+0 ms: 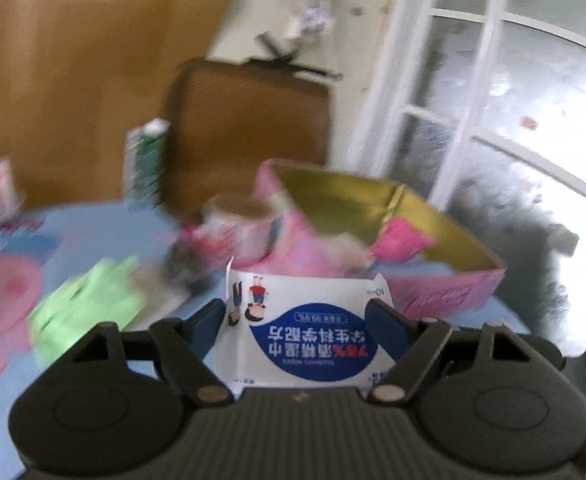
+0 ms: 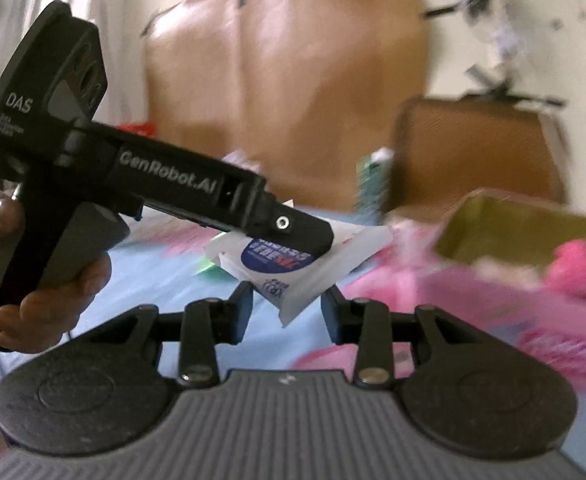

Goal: Organize soft objects
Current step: 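Lower the wet-wipe pack into the pink tin and open the left tool, then move the right tool onto the dark round tape roll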

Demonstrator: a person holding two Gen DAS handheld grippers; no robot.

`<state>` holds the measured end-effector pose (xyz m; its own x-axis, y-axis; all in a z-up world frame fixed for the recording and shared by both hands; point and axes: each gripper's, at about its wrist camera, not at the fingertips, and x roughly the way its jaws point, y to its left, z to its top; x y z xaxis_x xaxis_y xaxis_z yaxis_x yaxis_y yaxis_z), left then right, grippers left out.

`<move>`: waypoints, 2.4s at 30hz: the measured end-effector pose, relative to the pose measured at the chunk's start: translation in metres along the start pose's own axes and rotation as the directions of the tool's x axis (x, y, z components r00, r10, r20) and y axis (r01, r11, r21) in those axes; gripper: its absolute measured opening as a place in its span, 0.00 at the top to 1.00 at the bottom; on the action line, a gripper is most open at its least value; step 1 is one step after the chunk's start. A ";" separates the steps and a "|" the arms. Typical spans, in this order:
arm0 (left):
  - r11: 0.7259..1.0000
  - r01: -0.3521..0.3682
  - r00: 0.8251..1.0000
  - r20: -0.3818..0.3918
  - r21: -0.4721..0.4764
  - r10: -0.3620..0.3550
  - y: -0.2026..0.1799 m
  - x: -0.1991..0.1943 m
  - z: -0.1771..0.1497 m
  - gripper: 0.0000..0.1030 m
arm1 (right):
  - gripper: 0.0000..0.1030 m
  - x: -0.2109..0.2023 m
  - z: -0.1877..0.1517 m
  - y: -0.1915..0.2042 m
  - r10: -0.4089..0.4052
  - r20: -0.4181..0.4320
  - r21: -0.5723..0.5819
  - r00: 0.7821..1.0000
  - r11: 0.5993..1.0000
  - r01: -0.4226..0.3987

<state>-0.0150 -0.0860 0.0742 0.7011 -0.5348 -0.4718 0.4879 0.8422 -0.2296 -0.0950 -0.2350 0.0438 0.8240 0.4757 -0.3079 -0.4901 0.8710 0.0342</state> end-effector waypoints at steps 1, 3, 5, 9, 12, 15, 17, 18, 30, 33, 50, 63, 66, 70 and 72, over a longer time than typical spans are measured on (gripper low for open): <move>1.000 0.011 1.000 0.006 0.026 -0.012 -0.009 0.009 0.009 0.24 | 0.60 -0.005 0.003 -0.010 -0.037 0.018 0.004 0.999 0.999 0.036; 0.996 0.031 0.999 0.021 0.082 -0.033 -0.029 0.028 0.024 0.23 | 0.60 -0.010 0.007 -0.027 -0.101 0.035 0.018 0.994 0.995 0.101; 0.993 0.047 0.998 0.029 0.110 -0.050 -0.046 0.050 0.036 0.17 | 0.59 -0.010 0.012 -0.048 -0.165 0.039 0.042 0.986 0.986 0.163; 0.986 -0.015 0.999 0.032 0.167 0.010 -0.070 0.100 0.047 0.03 | 0.56 0.010 0.017 -0.088 -0.315 0.015 0.094 0.949 0.945 0.312; 0.988 -0.042 0.999 -0.014 0.146 0.045 -0.070 0.112 0.042 0.06 | 0.55 0.021 0.011 -0.111 -0.438 -0.028 0.136 0.899 0.889 0.437; 0.991 -0.033 0.999 0.015 0.127 0.031 -0.058 0.090 0.029 0.06 | 0.55 0.003 0.001 -0.119 -0.405 0.016 0.238 0.914 0.890 0.390; 0.991 -0.051 0.998 0.045 0.121 0.046 -0.045 0.068 0.019 0.06 | 0.55 -0.003 -0.004 -0.112 -0.415 0.042 0.237 0.909 0.888 0.394; 0.993 -0.058 0.997 0.054 0.107 0.053 -0.037 0.058 0.015 0.06 | 0.55 -0.005 -0.005 -0.109 -0.417 0.060 0.237 0.907 0.888 0.393; 0.865 -0.403 0.900 0.040 -0.299 0.433 0.131 -0.068 -0.059 0.05 | 0.55 0.039 0.021 -0.031 -0.103 0.097 0.160 0.990 0.983 0.087; 0.830 -0.435 0.879 0.037 -0.350 0.476 0.151 -0.084 -0.072 0.05 | 0.55 0.072 0.026 -0.011 -0.063 0.042 0.106 0.997 0.993 0.058; 0.895 -0.413 0.890 0.134 -0.168 0.436 0.114 -0.078 -0.075 0.03 | 0.49 0.191 0.027 -0.034 -0.123 -0.251 0.225 0.960 0.957 0.181; 0.889 -0.413 0.898 0.071 -0.198 0.433 0.123 -0.072 -0.074 0.00 | 0.49 0.071 -0.013 0.021 0.078 -0.197 0.154 0.977 0.987 -0.048; 0.886 -0.423 0.897 0.051 -0.192 0.439 0.123 -0.068 -0.074 0.00 | 0.49 0.063 -0.015 0.043 0.130 -0.191 0.055 0.973 0.991 -0.122; 0.878 -0.439 0.890 0.038 -0.189 0.454 0.123 -0.067 -0.074 0.00 | 0.49 0.072 -0.013 0.059 0.126 -0.225 -0.053 0.966 0.989 -0.141; 0.876 -0.442 0.889 0.036 -0.190 0.456 0.123 -0.067 -0.074 0.00 | 0.49 0.074 -0.012 0.055 0.141 -0.243 -0.029 0.960 0.988 -0.152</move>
<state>-0.0405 0.0585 0.0146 0.8647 -0.0935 -0.4936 0.0187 0.9878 -0.1543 -0.0645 -0.1530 0.0111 0.6529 0.5493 -0.5215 -0.6179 0.7845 0.0528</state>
